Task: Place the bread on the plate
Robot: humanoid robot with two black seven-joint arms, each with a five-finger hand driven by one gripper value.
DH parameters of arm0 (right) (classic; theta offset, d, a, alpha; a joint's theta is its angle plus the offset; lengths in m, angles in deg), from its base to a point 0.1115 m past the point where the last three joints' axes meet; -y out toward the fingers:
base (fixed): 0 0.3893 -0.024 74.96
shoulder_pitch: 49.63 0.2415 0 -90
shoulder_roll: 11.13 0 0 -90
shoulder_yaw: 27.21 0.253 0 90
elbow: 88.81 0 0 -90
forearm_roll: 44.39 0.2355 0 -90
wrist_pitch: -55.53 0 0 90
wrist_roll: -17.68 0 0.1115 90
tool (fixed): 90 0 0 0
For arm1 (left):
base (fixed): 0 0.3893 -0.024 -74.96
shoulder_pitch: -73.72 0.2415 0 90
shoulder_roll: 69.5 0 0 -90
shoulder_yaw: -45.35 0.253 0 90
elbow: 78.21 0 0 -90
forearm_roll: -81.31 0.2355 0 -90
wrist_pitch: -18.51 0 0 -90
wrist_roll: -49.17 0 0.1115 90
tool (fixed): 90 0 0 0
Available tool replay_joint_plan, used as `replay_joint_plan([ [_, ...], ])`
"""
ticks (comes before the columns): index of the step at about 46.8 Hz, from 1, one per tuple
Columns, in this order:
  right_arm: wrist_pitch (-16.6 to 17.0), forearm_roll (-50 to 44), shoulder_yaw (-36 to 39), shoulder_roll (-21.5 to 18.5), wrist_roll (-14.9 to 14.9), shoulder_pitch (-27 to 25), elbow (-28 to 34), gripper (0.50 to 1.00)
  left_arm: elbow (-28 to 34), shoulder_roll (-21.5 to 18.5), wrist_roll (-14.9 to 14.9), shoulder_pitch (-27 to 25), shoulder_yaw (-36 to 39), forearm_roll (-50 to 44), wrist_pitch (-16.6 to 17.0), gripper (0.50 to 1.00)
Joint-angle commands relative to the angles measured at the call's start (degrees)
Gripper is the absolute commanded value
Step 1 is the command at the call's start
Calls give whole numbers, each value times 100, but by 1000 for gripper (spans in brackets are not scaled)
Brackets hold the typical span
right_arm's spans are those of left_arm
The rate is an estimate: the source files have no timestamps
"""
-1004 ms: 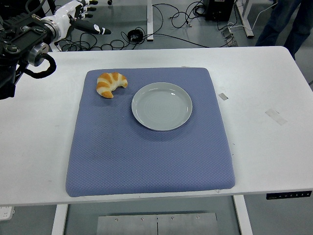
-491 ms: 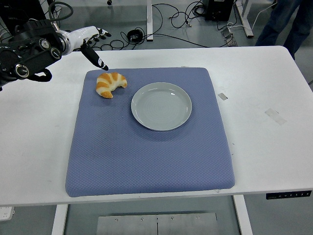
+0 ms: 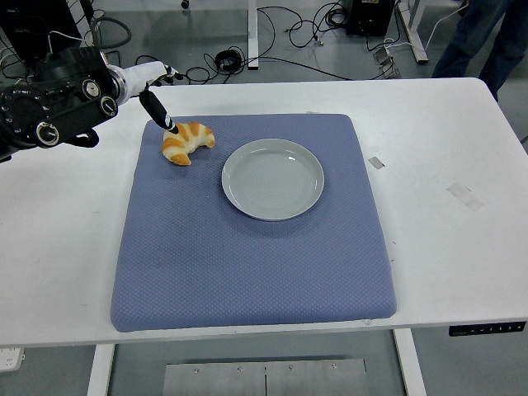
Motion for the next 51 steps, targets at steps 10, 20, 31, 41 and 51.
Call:
replay_joint_plan([
  [10, -7, 0, 1, 0, -1, 0, 0, 1000, -4, 171, 3, 179, -46, -67, 294, 975],
  [20, 2, 0, -8, 0, -1, 0, 0, 1000, -83, 206, -50, 293, -37, -93, 329, 975],
  [31, 2, 0, 1, 0, -1, 0, 0, 1000, -118, 215, -68, 451, -46, -137, 470, 974],
  [41, 2, 0, 1, 0, -1, 0, 0, 1000, -233, 321, -85, 539, -46, -190, 496, 972],
  [51, -7, 0, 1, 0, -1, 0, 0, 1000, -268, 347, -111, 565, -46, -286, 505, 963],
])
